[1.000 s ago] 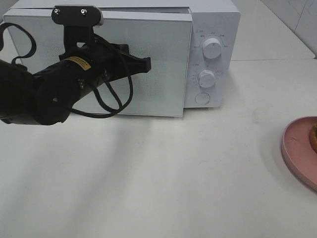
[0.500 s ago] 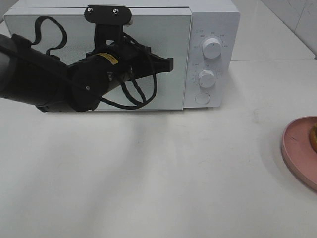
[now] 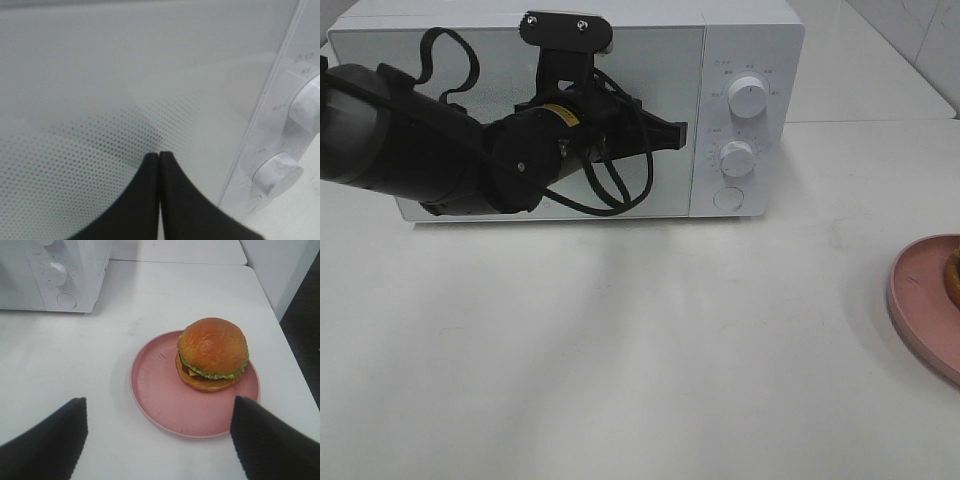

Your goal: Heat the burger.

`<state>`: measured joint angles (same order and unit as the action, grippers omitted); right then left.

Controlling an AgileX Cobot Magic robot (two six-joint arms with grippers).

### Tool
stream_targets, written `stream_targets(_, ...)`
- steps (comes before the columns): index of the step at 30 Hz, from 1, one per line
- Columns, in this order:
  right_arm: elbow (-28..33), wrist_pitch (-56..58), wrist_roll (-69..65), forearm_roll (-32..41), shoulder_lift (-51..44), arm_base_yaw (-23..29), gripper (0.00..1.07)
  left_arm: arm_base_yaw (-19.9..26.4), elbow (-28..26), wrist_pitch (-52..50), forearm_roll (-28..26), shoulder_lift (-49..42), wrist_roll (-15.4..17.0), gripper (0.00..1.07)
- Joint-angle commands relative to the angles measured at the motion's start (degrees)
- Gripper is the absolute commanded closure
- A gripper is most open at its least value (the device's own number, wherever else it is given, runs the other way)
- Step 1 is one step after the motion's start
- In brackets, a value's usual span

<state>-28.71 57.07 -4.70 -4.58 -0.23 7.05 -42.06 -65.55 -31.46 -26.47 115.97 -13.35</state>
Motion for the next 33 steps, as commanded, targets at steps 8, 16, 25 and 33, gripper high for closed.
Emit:
stream_targets(8, 0.11, 0.06, 0.63, -0.23, -1.83, -0.29, 0.31, -0.46, 3.55, 4.58, -3.04, -6.19, 0.0, 1.07)
stream_targets(16, 0.11, 0.06, 0.63, -0.23, -1.83, -0.29, 0.31, -1.26, 8.25, 16.96, -4.18, -11.4, 0.52, 0.71)
stream_targets(25, 0.11, 0.06, 0.63, -0.23, -1.83, -0.29, 0.31, 1.89, 7.96, 44.46, -2.58, -12.09, 0.11, 0.17)
stream_targets(33, 0.11, 0.06, 0.63, -0.23, -1.83, -0.29, 0.31, 6.42, 7.51, 62.22, -2.12, -13.46, 1.15, 0.17)
